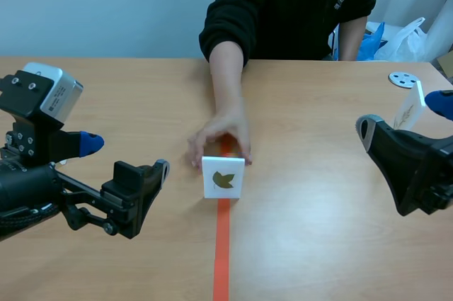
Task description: Sort the leaf by its shape. The table is split by an orange tape line. A compound leaf with several leaflets goes to the left side, a simple leaf with one blade goes to the right side. Return to the home posture when a red brick is placed on the table.
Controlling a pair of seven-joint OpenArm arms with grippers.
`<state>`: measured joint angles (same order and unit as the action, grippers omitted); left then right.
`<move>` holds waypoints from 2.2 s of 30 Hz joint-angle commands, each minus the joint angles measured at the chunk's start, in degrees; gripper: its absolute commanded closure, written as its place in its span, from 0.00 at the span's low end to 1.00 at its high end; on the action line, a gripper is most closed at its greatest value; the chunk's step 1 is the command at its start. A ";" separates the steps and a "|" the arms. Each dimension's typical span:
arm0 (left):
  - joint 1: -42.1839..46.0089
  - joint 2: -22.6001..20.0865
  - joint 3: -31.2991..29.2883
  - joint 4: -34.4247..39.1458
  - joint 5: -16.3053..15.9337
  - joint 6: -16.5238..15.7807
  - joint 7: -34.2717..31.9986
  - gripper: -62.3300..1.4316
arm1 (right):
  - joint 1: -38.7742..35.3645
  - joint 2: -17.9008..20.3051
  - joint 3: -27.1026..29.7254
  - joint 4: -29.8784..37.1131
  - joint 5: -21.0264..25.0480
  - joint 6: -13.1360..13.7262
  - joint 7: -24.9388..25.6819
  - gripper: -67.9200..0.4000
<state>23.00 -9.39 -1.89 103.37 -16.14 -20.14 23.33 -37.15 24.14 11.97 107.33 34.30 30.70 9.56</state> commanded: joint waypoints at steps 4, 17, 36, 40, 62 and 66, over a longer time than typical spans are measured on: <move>-0.17 -0.17 -0.02 1.57 -0.72 -0.11 -0.90 0.00 | 0.63 0.28 0.35 0.61 0.44 -0.22 0.87 0.00; -2.27 -0.20 0.17 1.55 -0.70 -1.68 -1.22 0.00 | 0.66 0.28 0.35 0.61 0.44 -0.22 1.09 0.00; -19.45 -1.31 11.02 -23.04 4.90 -8.15 -9.40 0.00 | 0.66 0.26 0.35 0.61 0.44 -0.24 1.09 0.00; -22.23 -1.29 13.27 -27.89 4.92 -8.15 -12.00 0.00 | 0.66 0.26 0.35 0.61 0.44 -0.28 1.09 0.00; -27.78 -0.81 21.51 -37.99 12.94 -7.67 -22.32 0.00 | 0.66 0.11 0.35 0.61 0.44 -0.85 1.27 0.00; -30.03 -0.79 23.08 -42.75 15.45 -7.65 -27.52 0.00 | 0.66 -0.04 0.35 0.61 0.44 -0.85 1.27 0.00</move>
<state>-5.82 -10.48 21.50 59.42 -0.32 -27.68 -3.14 -37.01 24.14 11.97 107.33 34.28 29.85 9.98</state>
